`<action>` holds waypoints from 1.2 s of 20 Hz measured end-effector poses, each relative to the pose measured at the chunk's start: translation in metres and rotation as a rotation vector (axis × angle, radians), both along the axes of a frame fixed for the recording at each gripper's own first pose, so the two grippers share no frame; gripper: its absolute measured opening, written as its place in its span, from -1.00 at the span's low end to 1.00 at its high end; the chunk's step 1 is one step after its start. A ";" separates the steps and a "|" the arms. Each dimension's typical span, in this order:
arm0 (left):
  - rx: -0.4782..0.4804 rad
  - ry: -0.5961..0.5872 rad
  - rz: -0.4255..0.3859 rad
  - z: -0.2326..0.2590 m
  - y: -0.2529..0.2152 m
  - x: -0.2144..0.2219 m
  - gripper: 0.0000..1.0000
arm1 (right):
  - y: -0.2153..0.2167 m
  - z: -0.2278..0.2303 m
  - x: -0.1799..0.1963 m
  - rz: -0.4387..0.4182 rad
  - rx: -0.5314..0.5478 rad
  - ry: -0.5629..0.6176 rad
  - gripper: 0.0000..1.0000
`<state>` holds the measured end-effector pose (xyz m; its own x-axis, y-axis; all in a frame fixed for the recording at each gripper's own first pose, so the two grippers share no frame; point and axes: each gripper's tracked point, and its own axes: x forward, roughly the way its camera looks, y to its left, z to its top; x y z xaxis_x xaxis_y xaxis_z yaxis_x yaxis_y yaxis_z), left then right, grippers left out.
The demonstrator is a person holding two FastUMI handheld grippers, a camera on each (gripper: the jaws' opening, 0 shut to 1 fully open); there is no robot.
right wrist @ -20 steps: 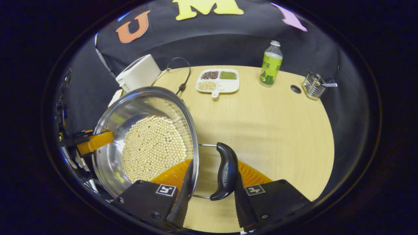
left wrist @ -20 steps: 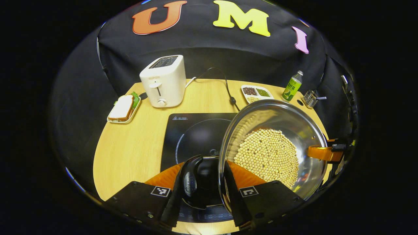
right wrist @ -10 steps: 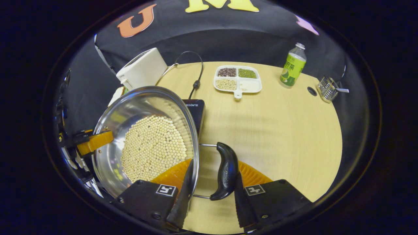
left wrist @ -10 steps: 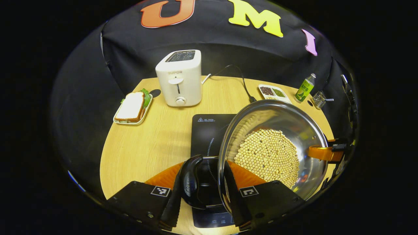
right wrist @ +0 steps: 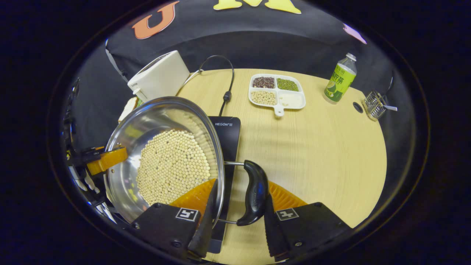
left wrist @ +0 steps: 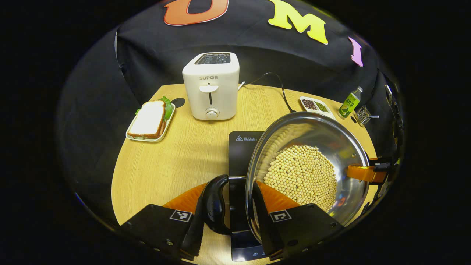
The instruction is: First push the handle of the pot to place it horizontally, then grasp the pot with both hands and set it on the induction cooktop.
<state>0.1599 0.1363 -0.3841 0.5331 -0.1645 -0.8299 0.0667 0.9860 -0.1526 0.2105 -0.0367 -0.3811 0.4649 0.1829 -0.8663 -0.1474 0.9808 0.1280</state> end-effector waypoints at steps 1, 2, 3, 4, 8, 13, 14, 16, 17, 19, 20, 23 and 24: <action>-0.009 0.000 0.000 -0.001 0.000 0.000 0.24 | 0.000 0.001 0.001 -0.001 -0.002 -0.005 0.21; -0.014 -0.005 -0.004 0.000 -0.001 0.001 0.24 | 0.000 -0.001 0.000 -0.007 0.002 -0.004 0.21; -0.014 -0.004 -0.009 -0.001 -0.001 0.002 0.24 | 0.001 -0.001 -0.001 -0.011 0.004 0.001 0.22; -0.012 -0.010 -0.018 -0.002 -0.002 0.004 0.24 | 0.000 -0.001 -0.002 -0.011 0.000 0.003 0.22; -0.011 -0.041 -0.040 -0.001 -0.003 0.006 0.24 | 0.000 -0.002 -0.003 -0.022 0.006 -0.029 0.22; -0.012 -0.061 -0.044 0.000 -0.002 0.005 0.24 | 0.001 -0.001 -0.003 -0.025 0.008 -0.049 0.24; -0.009 -0.060 -0.046 0.000 -0.002 0.006 0.24 | 0.001 0.000 -0.003 -0.028 0.008 -0.055 0.22; -0.008 -0.059 -0.045 0.000 -0.001 0.006 0.24 | 0.001 0.000 -0.004 -0.032 0.011 -0.061 0.22; -0.010 -0.059 -0.044 0.000 -0.002 0.006 0.25 | 0.001 0.000 -0.004 -0.033 0.011 -0.061 0.22; -0.009 -0.060 -0.045 0.000 -0.001 0.006 0.25 | 0.001 0.001 -0.003 -0.032 0.004 -0.065 0.24; -0.011 -0.060 -0.044 -0.001 -0.001 0.006 0.25 | 0.001 0.000 -0.003 -0.028 0.003 -0.070 0.25; -0.012 -0.058 -0.044 0.000 -0.001 0.005 0.08 | 0.002 0.001 -0.003 -0.021 0.003 -0.078 0.34; -0.017 -0.051 -0.050 -0.001 -0.003 0.003 0.32 | 0.001 0.001 -0.002 -0.020 0.005 -0.085 0.34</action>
<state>0.1629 0.1330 -0.3854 0.5653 -0.2063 -0.7987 0.1240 0.9785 -0.1649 0.2083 -0.0357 -0.3803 0.5400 0.1769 -0.8229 -0.1386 0.9830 0.1204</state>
